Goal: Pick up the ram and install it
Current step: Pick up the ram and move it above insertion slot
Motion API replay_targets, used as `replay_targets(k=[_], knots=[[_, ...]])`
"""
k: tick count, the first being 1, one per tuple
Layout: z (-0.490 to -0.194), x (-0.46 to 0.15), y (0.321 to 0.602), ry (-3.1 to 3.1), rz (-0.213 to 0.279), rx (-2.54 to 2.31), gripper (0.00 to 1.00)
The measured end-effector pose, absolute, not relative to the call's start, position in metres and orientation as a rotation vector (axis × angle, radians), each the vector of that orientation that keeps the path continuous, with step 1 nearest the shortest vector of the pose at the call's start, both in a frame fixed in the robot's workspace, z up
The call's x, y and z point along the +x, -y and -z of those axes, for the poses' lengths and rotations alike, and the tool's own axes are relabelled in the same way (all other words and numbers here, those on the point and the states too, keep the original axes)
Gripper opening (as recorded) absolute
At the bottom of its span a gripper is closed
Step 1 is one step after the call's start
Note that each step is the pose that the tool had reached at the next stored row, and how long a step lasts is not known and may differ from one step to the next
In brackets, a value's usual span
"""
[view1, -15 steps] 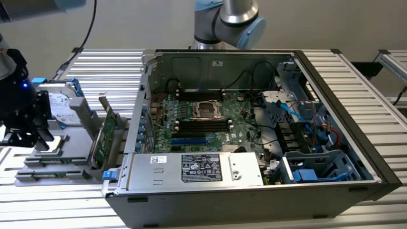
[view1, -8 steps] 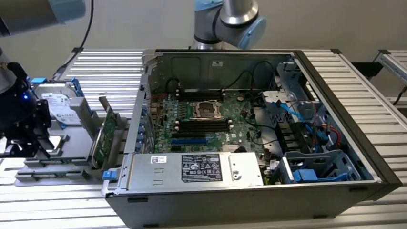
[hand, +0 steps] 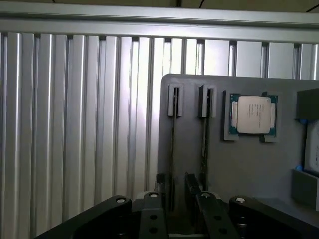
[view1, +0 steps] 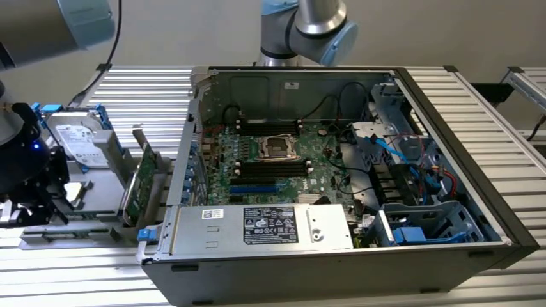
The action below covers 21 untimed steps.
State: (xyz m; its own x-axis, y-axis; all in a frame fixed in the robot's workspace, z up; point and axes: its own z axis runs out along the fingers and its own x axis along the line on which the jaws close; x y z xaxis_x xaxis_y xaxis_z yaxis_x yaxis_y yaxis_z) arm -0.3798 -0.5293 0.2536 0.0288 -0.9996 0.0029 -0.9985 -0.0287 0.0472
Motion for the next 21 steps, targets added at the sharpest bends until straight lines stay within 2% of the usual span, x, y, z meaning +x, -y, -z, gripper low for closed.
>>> replay_targets(k=[21], knots=[[-0.215, -0.388, 0.529, 2.135, 0.047, 2.254, 0.3]])
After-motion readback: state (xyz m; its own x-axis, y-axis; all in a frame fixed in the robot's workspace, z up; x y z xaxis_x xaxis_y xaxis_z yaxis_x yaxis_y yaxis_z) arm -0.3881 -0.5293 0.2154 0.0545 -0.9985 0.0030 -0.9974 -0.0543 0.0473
